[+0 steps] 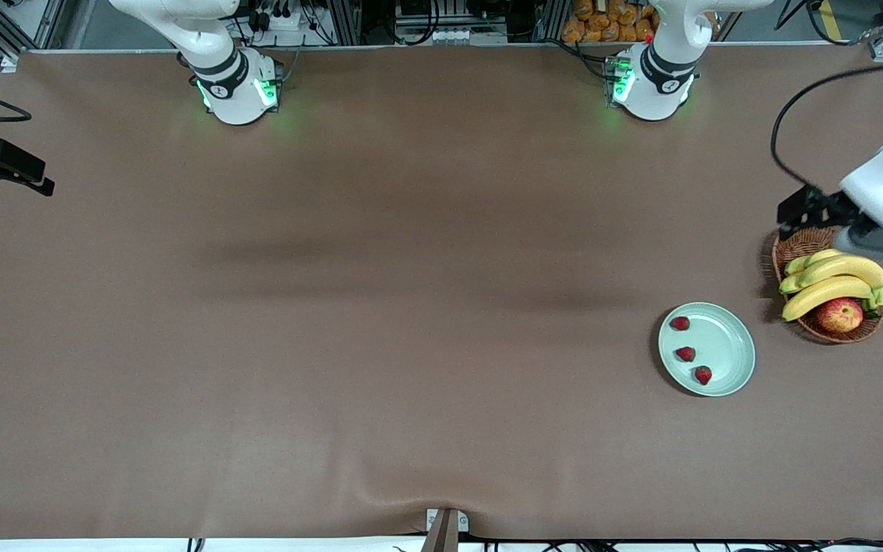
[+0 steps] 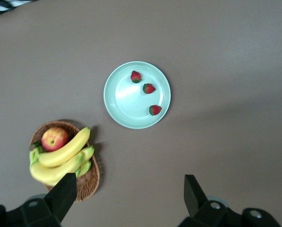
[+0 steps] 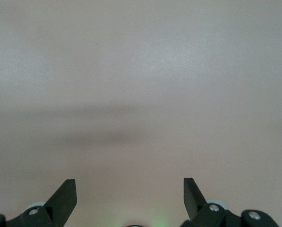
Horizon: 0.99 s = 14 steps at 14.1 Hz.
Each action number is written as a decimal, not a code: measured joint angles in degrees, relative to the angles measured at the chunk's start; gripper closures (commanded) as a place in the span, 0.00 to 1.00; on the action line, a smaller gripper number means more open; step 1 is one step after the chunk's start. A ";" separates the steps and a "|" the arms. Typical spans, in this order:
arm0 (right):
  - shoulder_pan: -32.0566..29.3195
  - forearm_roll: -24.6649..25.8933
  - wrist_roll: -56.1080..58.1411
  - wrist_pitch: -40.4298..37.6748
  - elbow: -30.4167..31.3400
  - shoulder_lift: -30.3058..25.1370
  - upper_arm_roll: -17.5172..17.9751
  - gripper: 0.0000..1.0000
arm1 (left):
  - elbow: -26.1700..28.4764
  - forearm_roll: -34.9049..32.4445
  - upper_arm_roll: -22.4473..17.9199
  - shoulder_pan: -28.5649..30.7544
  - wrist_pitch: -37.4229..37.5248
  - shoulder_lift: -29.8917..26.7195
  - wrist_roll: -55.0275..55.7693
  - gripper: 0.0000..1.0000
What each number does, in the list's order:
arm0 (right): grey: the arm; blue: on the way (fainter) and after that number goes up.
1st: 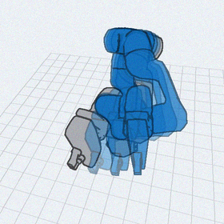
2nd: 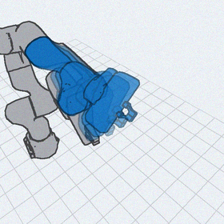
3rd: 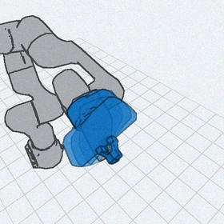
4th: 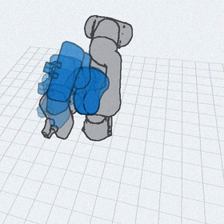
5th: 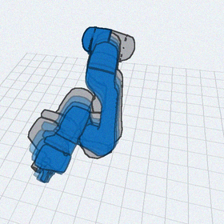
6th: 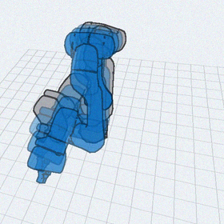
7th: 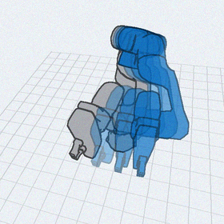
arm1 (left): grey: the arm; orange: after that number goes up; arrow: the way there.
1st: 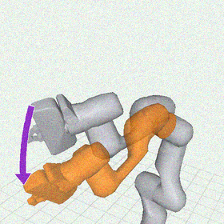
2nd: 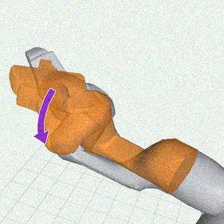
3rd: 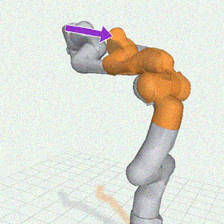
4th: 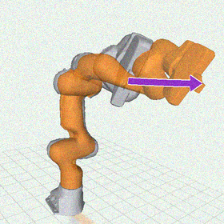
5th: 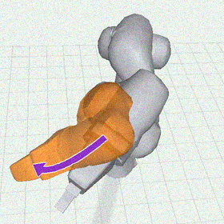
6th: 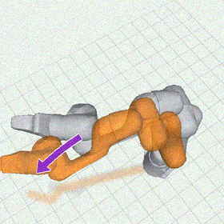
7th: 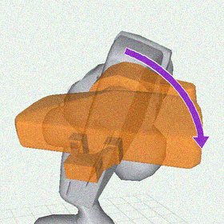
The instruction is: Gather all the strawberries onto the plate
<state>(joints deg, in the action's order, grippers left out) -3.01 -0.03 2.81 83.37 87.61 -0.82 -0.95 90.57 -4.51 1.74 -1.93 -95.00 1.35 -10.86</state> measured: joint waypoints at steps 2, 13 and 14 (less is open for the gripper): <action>0.00 0.00 0.00 0.00 0.00 0.00 0.01 0.00 | 0.29 0.01 -0.17 -0.06 1.95 -3.67 0.50 0.00; 0.03 0.00 0.00 0.00 0.00 0.00 0.10 0.00 | 0.90 3.82 -1.78 -1.80 0.92 -3.93 8.49 0.00; 0.03 0.00 0.00 0.00 0.00 0.00 0.10 0.00 | 0.87 3.82 -1.78 -1.82 0.92 -3.93 8.53 0.00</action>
<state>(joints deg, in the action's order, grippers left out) -2.99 -0.03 2.81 83.37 87.61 -0.82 -0.85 91.44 -0.69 -0.04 -3.75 -94.08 -2.58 -2.32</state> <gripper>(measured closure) 0.000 0.000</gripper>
